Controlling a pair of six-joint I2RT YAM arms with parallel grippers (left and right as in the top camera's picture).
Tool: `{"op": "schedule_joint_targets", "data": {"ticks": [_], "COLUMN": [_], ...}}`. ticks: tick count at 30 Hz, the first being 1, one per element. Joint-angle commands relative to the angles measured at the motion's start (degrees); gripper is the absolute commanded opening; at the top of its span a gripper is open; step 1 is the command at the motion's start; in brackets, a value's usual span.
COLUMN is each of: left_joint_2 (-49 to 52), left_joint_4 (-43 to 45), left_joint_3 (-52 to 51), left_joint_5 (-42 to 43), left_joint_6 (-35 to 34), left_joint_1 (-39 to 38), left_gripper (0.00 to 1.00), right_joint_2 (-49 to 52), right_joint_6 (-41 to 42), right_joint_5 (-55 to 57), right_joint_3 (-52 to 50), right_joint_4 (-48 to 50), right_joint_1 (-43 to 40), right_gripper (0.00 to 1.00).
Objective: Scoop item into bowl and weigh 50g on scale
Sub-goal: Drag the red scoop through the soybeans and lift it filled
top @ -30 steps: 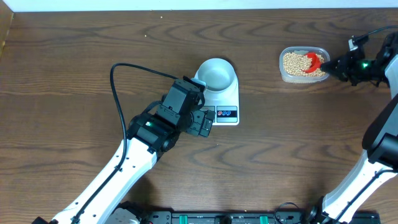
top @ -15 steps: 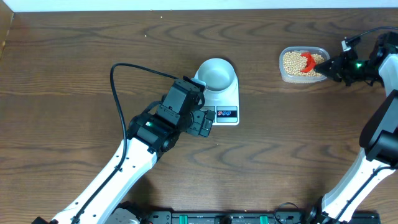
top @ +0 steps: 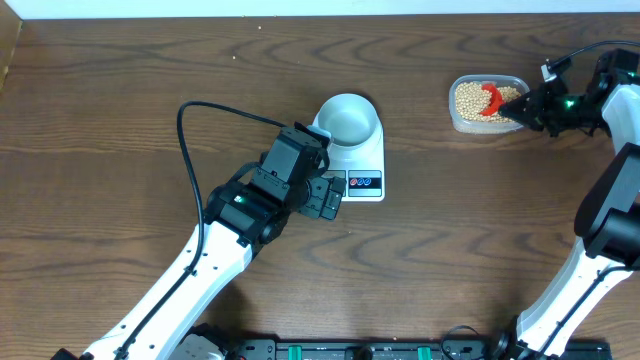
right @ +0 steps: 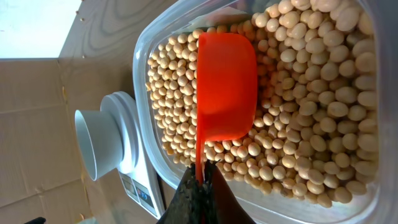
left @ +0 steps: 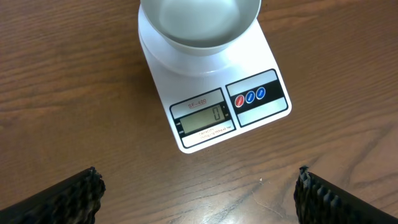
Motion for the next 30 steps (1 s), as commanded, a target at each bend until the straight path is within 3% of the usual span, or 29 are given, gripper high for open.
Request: {"op": "schedule_joint_targets", "data": {"ticks": [1, 23, 30], "left_joint_2": [-0.02, -0.02, -0.02], "left_joint_4": [0.02, 0.02, 0.02], "left_joint_3": [0.24, 0.24, 0.24], "left_joint_5": [-0.13, -0.13, -0.13], "left_joint_6": [0.57, 0.55, 0.57], "left_joint_1": [-0.02, -0.02, -0.02], "left_gripper": [0.99, 1.0, 1.0], "right_joint_2": [1.66, 1.66, 1.62], "right_joint_6": [-0.72, -0.22, -3.17], "right_joint_5": [0.39, 1.79, -8.09], "right_joint_3": [-0.85, -7.23, -7.21], "right_joint_4": [0.24, 4.68, 4.76], "right_joint_1": [1.42, 1.36, -2.4], "right_gripper": [0.01, 0.01, 0.01]}}
